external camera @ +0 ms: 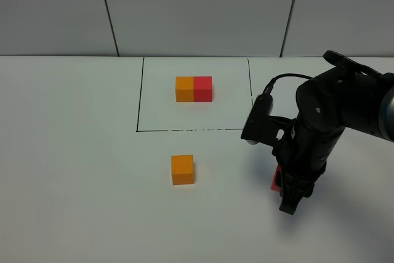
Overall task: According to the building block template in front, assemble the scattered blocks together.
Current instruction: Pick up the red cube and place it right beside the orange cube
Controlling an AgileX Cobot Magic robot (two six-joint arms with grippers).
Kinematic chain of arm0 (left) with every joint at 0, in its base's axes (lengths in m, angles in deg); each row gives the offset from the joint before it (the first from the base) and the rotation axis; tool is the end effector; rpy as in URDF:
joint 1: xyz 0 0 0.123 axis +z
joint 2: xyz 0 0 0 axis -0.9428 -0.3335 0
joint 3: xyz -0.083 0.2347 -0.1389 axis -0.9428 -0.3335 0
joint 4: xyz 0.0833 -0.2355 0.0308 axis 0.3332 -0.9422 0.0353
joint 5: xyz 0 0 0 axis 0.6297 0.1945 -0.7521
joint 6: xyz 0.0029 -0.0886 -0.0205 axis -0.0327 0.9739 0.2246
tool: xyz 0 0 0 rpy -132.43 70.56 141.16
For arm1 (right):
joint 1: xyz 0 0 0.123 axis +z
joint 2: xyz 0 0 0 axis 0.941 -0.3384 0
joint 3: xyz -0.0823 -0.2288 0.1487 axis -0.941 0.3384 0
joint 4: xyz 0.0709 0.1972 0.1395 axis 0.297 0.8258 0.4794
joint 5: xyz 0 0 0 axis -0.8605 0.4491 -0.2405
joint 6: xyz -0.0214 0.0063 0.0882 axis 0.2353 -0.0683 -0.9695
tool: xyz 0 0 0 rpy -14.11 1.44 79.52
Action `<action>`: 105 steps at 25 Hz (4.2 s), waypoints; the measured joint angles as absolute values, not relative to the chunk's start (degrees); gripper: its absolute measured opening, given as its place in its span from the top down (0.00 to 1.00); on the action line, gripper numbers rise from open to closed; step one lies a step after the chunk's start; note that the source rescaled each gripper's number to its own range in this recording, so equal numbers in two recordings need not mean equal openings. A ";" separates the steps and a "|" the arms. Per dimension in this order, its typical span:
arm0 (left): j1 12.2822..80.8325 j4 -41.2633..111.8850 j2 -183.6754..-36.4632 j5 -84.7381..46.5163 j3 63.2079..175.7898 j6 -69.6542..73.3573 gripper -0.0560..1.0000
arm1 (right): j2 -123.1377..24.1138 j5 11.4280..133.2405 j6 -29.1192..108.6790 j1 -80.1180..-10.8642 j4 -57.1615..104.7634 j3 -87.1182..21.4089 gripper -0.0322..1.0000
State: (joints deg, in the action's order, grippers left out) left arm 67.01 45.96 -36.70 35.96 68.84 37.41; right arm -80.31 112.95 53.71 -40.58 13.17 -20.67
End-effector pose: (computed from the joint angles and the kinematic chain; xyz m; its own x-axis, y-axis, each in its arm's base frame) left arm -0.0052 -0.0035 0.2812 -0.4225 -0.0258 -0.9060 0.0781 0.9948 -0.0648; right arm 0.3028 0.1685 0.1877 -0.3660 -0.9249 -0.1034 -0.9172 0.3773 -0.1285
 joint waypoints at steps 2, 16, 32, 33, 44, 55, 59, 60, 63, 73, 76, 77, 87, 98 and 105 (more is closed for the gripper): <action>67.01 45.96 -36.70 35.96 68.84 37.41 0.15 | -80.39 111.86 54.74 -40.58 13.22 -20.69 0.97; 67.01 45.96 -36.70 35.96 68.84 37.41 0.15 | -92.70 114.77 55.01 -34.65 10.60 -30.13 0.97; 67.01 45.96 -36.70 35.96 68.84 37.41 0.15 | -99.71 115.08 55.25 -32.59 4.09 -34.51 0.97; 67.01 45.96 -36.70 35.96 68.84 37.41 0.15 | -99.71 114.73 55.36 -32.59 4.03 -34.51 0.97; 67.01 45.91 -36.70 35.96 68.84 37.41 0.15 | -99.84 113.15 56.52 -32.59 2.99 -34.90 0.97; 67.01 45.91 -36.70 35.96 68.84 37.41 0.15 | -99.84 111.92 57.75 -32.59 2.33 -34.90 0.97; 67.01 45.91 -36.70 35.96 68.84 37.41 0.15 | -99.84 112.95 60.10 -32.59 5.23 -34.90 0.97; 67.01 45.91 -36.70 35.96 68.84 37.41 0.15 | -99.84 113.10 60.67 -32.59 5.63 -34.90 0.97; 67.01 45.91 -36.70 35.96 68.84 37.41 0.15 | -99.84 113.27 61.65 -32.59 6.65 -34.90 0.97; 67.01 45.91 -36.70 35.96 68.84 37.41 0.15 | -99.84 111.31 64.61 -32.59 5.95 -34.90 0.97; 67.01 45.91 -36.70 35.96 68.84 37.41 0.15 | -99.84 110.39 65.71 -32.72 5.68 -34.90 0.97; 67.01 45.91 -36.70 35.96 68.84 37.41 0.15 | -99.84 110.15 65.84 -32.85 5.68 -34.90 0.97; 67.01 45.91 -36.70 35.96 68.84 37.41 0.15 | -103.33 114.76 66.91 -34.05 4.98 -40.96 0.97; 67.01 45.91 -36.70 35.96 68.84 37.41 0.15 | -106.67 117.24 68.55 -34.09 5.04 -47.36 0.97; 67.01 45.85 -36.70 35.96 68.84 37.41 0.15 | -108.98 122.72 68.55 -34.09 6.32 -52.00 0.97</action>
